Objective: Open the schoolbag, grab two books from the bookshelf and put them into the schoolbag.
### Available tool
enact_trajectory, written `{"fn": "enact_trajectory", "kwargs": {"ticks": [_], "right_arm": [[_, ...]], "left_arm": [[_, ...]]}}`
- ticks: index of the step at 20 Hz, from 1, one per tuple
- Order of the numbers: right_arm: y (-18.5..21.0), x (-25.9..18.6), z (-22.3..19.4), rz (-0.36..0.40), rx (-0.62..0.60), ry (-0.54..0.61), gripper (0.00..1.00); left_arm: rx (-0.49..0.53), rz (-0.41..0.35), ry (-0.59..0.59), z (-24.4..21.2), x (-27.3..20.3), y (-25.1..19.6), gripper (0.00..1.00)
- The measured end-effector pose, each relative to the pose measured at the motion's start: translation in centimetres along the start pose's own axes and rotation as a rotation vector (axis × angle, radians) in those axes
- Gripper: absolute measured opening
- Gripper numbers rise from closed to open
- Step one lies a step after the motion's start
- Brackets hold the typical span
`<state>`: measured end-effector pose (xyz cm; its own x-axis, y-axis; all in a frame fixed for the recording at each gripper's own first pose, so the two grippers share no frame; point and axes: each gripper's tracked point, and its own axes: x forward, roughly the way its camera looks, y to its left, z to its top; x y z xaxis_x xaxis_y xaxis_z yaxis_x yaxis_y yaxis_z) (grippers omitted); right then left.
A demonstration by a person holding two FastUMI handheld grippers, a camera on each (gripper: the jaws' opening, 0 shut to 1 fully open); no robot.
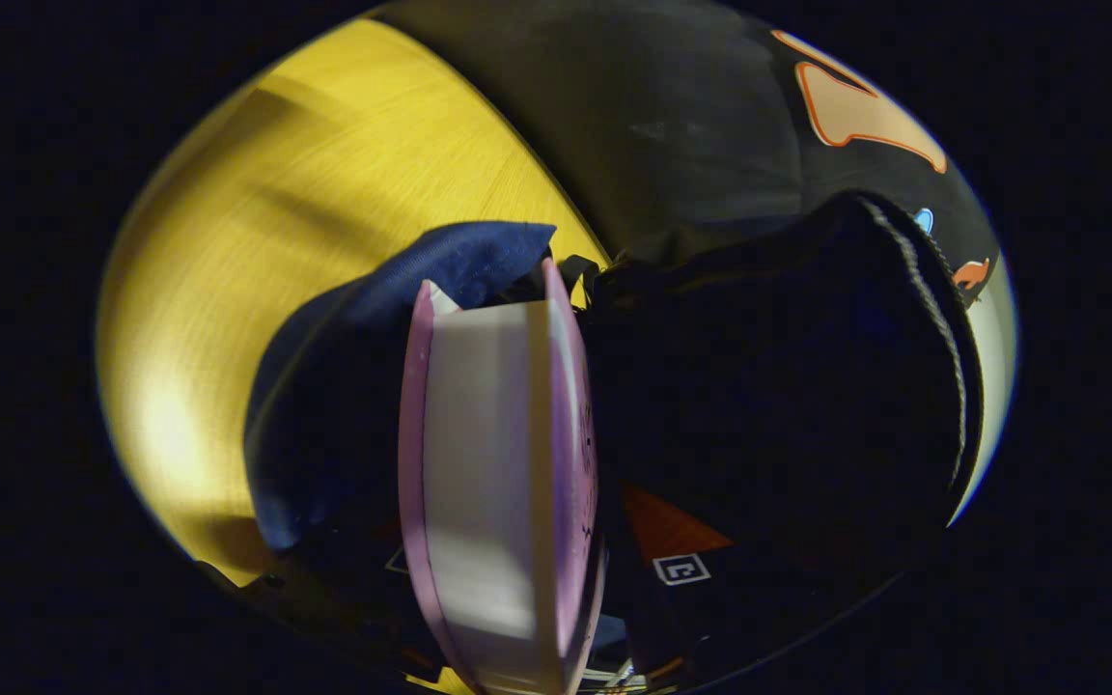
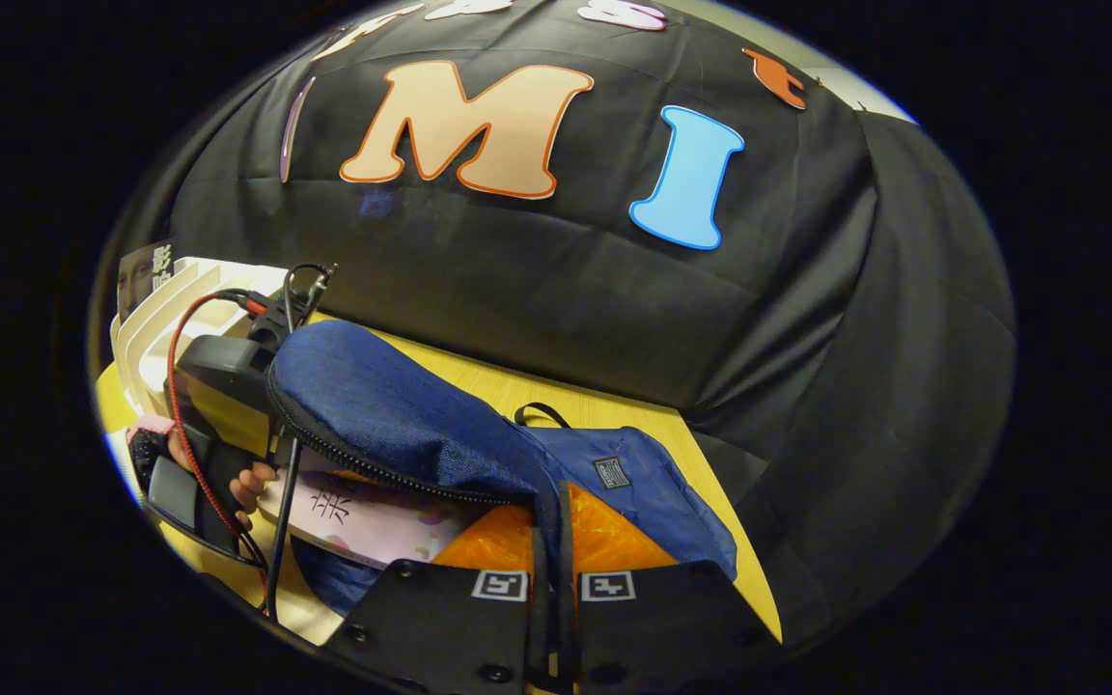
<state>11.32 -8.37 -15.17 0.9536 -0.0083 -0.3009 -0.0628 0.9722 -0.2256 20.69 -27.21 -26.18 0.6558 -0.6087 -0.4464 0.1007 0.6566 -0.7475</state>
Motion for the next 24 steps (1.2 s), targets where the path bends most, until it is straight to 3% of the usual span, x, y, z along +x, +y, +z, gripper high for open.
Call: {"fn": "enact_trajectory", "kwargs": {"ticks": [5,7,8,17,24], "right_arm": [[0.1,-0.1,-0.1,-0.003,-0.014,0.002,0.06],[0.0,0.0,-0.1,-0.006,-0.018,0.001,0.07],[0.1,0.1,-0.1,-0.007,-0.02,0.002,0.06],[0.4,-0.1,-0.3,-0.006,-0.059,0.001,0.06],[0.4,-0.1,-0.4,-0.008,-0.062,0.001,0.06]], "left_arm": [[0.044,0.035,0.019,-0.6,-1.5,-0.7,0.7],[0.06,0.043,0.027,-1.1,-2.9,-1.3,0.81],[0.069,0.05,0.029,-1.2,-3.5,-1.2,0.95],[0.175,0.186,0.093,-3.4,-9.9,-1.2,0.95],[0.295,0.225,0.126,-4.4,-16.1,-3.4,0.95]]}}
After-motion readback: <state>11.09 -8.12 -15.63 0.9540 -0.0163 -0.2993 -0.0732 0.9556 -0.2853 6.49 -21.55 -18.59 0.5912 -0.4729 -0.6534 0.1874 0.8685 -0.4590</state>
